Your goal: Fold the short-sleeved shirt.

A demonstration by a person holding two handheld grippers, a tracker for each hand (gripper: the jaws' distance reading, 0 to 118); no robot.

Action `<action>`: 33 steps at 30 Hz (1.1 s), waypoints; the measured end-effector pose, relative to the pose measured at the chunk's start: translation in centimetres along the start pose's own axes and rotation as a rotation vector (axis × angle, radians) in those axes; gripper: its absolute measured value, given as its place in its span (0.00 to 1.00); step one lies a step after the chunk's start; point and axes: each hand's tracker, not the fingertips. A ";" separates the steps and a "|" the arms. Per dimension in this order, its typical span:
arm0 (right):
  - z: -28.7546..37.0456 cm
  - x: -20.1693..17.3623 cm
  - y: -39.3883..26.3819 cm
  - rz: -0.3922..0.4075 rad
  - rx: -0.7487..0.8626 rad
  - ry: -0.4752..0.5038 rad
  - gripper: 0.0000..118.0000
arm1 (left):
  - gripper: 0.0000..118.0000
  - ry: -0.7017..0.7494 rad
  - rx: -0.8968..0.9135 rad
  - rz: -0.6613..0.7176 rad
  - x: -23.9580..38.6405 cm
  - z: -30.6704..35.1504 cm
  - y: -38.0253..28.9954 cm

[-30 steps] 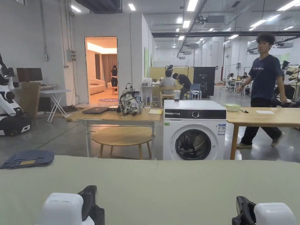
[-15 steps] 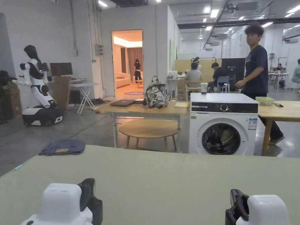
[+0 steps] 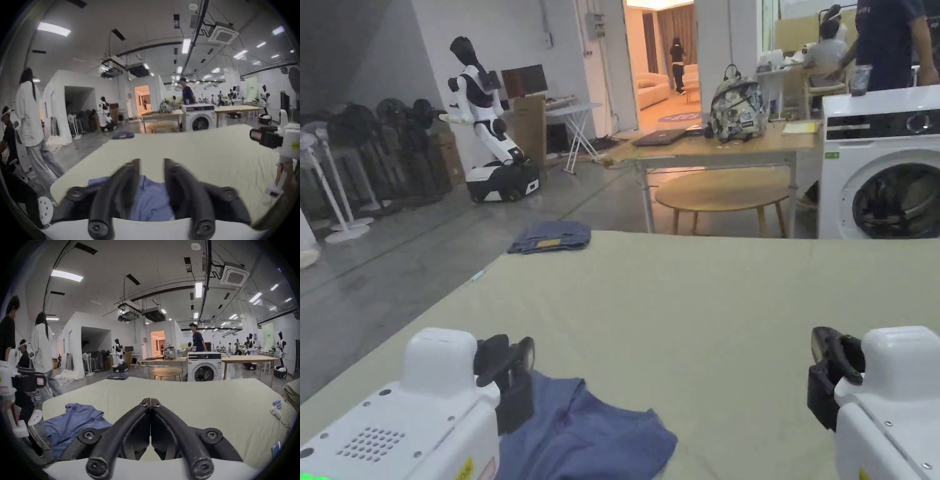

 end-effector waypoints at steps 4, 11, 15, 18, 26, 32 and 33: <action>0.0 0.9 -1.5 0.053 -0.046 -0.006 0.00 | 0.69 0.008 -0.149 -0.077 -3.0 -5.0 -3.0; 1.0 4.4 -3.7 0.036 -0.165 -0.081 0.00 | 0.67 -0.134 -0.608 0.095 -6.8 -19.0 -12.6; 2.6 6.2 -5.7 -0.084 -0.236 -0.065 0.00 | 0.43 -0.066 -0.809 0.089 -7.8 -23.6 -17.8; 3.4 6.8 -7.7 -0.090 -0.289 -0.083 0.00 | 0.02 -0.067 -0.724 0.199 -8.5 -22.9 -17.8; 5.8 9.4 -9.4 -0.156 -0.325 -0.095 0.00 | 0.00 -0.133 -0.536 0.365 -11.5 -22.1 -10.8; 6.5 11.4 -9.1 -0.271 -0.298 -0.084 0.00 | 0.00 -0.087 -0.269 0.216 -10.8 -17.6 7.6; 6.8 11.5 -8.9 -0.270 -0.294 -0.093 0.00 | 0.00 -0.093 -0.222 0.197 -10.4 -17.1 10.3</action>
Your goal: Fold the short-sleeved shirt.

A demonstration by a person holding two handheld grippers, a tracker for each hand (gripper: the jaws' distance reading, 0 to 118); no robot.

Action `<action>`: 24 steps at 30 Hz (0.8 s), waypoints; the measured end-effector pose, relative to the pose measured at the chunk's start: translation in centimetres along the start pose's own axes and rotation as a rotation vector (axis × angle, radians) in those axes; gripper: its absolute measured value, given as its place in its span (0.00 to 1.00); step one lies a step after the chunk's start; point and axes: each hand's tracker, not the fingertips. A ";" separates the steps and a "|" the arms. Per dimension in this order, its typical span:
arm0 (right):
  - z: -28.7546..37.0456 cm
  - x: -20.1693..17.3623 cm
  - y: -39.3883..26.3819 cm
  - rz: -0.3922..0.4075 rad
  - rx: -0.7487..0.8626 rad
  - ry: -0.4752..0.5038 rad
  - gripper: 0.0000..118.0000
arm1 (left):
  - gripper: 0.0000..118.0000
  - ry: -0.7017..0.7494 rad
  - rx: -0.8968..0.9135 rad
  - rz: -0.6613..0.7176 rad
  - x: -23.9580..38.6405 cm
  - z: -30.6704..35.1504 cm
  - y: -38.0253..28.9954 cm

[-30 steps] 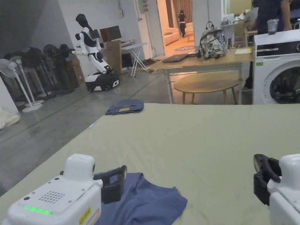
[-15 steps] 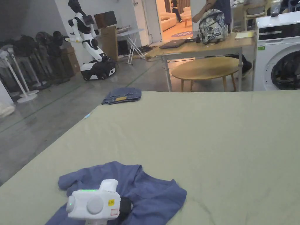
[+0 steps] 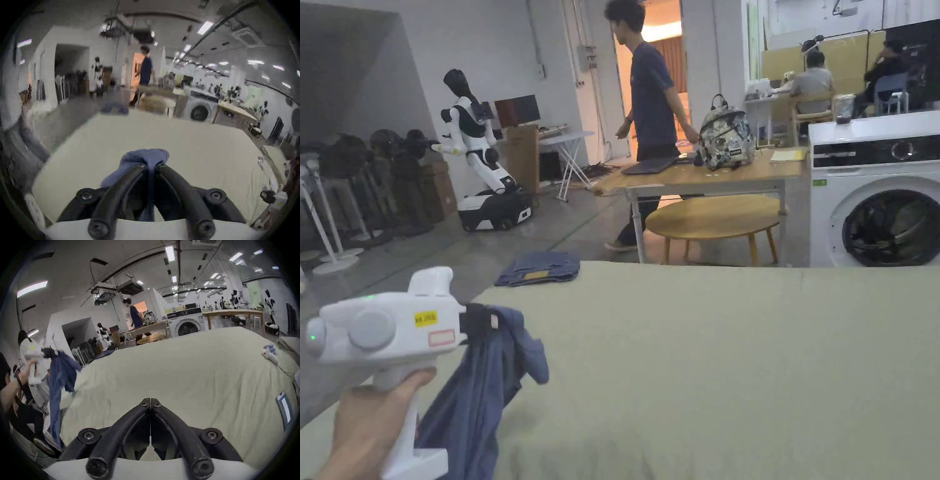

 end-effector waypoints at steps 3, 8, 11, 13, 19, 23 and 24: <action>0.8 0.5 0.1 0.003 0.017 -0.018 0.00 | 0.00 0.024 0.046 -0.170 2.9 -0.1 4.9; 2.9 1.5 0.5 0.004 0.058 -0.060 0.00 | 0.00 -0.134 -0.029 -0.238 12.0 -3.9 1.1; 4.2 2.5 0.6 -0.017 0.071 -0.083 0.00 | 0.00 -0.320 -0.123 -0.185 18.9 -7.5 -7.2; 5.3 3.1 0.7 -0.007 0.081 -0.124 0.00 | 0.00 -0.443 -0.243 -0.198 24.6 -9.3 -13.5; 7.8 5.9 1.0 -0.039 0.081 -0.256 0.00 | 0.00 -0.816 -0.456 -0.164 42.0 -8.4 -30.5; 10.3 6.6 0.9 0.011 0.073 -0.316 0.00 | 0.00 -1.012 -0.567 -0.188 49.9 -3.3 -36.6; 11.1 6.7 0.8 0.031 0.074 -0.347 0.00 | 0.00 -1.066 -0.560 -0.175 50.9 -1.9 -37.7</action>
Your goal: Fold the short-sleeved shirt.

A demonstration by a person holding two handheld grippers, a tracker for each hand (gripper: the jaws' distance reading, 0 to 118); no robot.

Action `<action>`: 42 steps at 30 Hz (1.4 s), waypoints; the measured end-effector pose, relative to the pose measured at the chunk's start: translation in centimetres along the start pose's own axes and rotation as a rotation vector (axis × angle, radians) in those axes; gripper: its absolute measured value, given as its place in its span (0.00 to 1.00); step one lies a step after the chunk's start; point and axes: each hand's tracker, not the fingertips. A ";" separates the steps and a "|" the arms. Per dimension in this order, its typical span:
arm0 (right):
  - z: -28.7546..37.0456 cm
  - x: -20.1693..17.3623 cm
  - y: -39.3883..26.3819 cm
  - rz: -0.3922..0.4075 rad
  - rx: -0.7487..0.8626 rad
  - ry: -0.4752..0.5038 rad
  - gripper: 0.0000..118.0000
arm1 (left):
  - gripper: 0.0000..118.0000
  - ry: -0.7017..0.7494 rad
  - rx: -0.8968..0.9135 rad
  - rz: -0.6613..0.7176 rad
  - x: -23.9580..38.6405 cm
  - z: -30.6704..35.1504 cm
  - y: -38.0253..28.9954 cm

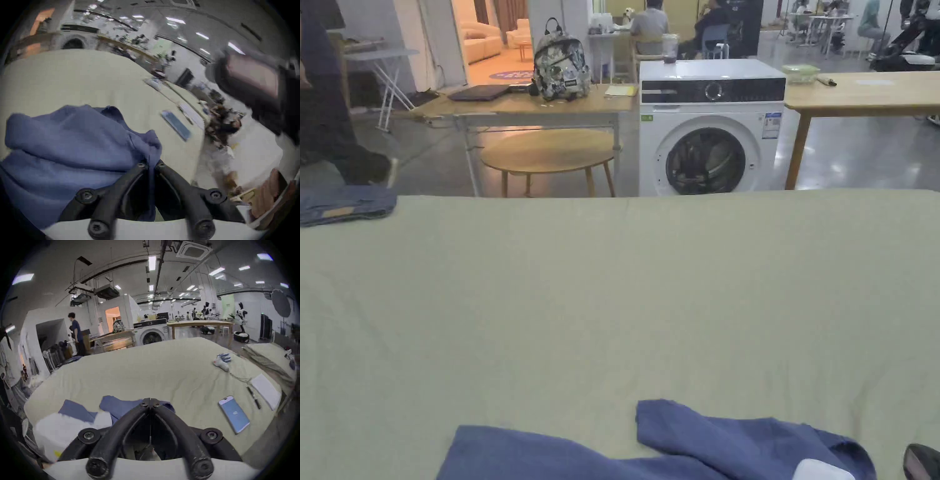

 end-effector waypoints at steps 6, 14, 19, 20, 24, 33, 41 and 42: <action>1.4 1.2 -0.5 -0.035 -0.003 -0.002 0.00 | 0.29 0.012 0.066 -0.090 1.5 4.4 -0.6; 0.5 -1.1 0.0 0.006 0.003 0.084 0.00 | 0.22 0.477 0.384 -0.177 -3.0 25.7 0.6; -0.2 -2.8 0.3 0.014 0.007 0.141 0.00 | 0.00 0.670 0.468 -0.118 -4.3 34.5 -2.2; -0.3 -3.2 0.2 0.021 0.005 0.147 0.00 | 0.00 0.667 0.451 -0.103 -4.8 35.7 -2.5; -0.6 -3.5 0.0 0.026 -0.010 0.168 0.00 | 0.00 0.795 0.388 0.025 -8.8 38.1 -2.3; -0.3 -1.4 -1.1 -0.005 -0.064 0.132 0.00 | 0.40 0.768 0.084 0.209 -22.7 31.8 1.6; 1.6 1.6 -1.7 -0.045 -0.082 0.013 0.00 | 0.11 0.764 -0.059 0.250 -28.8 26.4 1.5; 1.9 2.0 -2.0 -0.054 -0.087 -0.003 0.00 | 0.00 0.738 -0.079 0.275 -29.0 26.3 1.7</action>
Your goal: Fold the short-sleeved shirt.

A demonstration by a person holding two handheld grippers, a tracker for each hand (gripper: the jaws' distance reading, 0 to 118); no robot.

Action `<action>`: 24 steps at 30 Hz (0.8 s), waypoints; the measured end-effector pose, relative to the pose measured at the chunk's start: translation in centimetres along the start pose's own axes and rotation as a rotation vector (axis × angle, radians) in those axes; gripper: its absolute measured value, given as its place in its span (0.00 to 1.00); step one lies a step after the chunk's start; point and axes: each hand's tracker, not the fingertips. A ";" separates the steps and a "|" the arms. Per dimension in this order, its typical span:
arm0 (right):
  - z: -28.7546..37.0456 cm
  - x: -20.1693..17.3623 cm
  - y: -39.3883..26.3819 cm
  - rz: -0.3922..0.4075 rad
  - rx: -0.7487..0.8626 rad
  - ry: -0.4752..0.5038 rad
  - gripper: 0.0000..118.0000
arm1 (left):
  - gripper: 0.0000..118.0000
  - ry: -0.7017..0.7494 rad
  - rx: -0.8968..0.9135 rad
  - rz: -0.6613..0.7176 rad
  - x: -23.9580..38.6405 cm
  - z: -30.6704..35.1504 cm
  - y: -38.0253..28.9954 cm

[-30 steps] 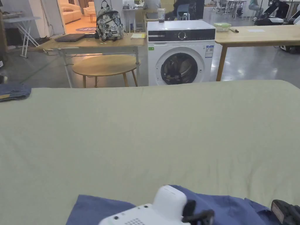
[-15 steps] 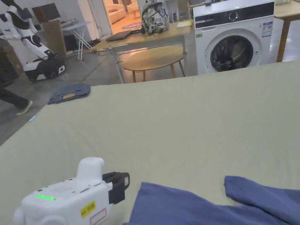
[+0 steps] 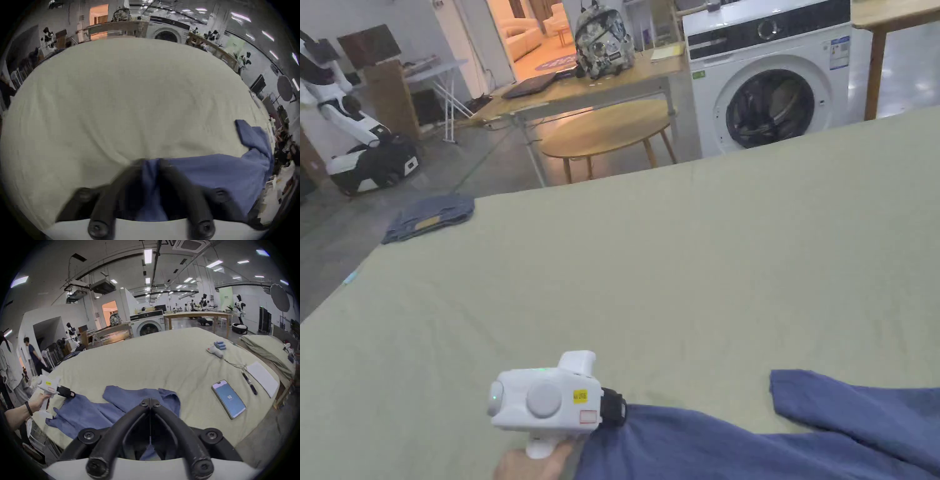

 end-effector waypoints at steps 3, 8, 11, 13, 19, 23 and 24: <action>0.3 1.1 -1.2 -0.053 -0.055 -0.038 0.01 | 0.00 0.032 -0.029 -0.067 1.7 -0.8 -0.1; -0.8 2.2 -5.1 -0.151 -0.191 -0.196 0.55 | 0.00 0.054 -0.028 -0.071 2.8 -0.3 -0.9; -2.3 3.0 -7.4 -0.287 -0.267 -0.168 0.55 | 0.00 0.038 -0.015 -0.050 2.6 0.0 -1.1; -3.4 3.5 -8.4 -0.388 -0.302 -0.090 0.44 | 0.00 0.024 -0.014 -0.025 2.8 0.6 -1.4; -5.7 4.5 -10.4 -0.521 -0.289 -0.023 0.04 | 0.00 0.018 -0.009 -0.016 3.4 1.6 -2.0; -3.5 3.8 -8.5 -0.444 -0.205 0.020 0.03 | 0.00 -0.025 0.160 -0.053 3.8 5.8 -3.1; -2.7 3.6 -7.3 -0.419 -0.159 0.048 0.03 | 0.00 -0.062 0.243 -0.034 3.4 8.0 -3.1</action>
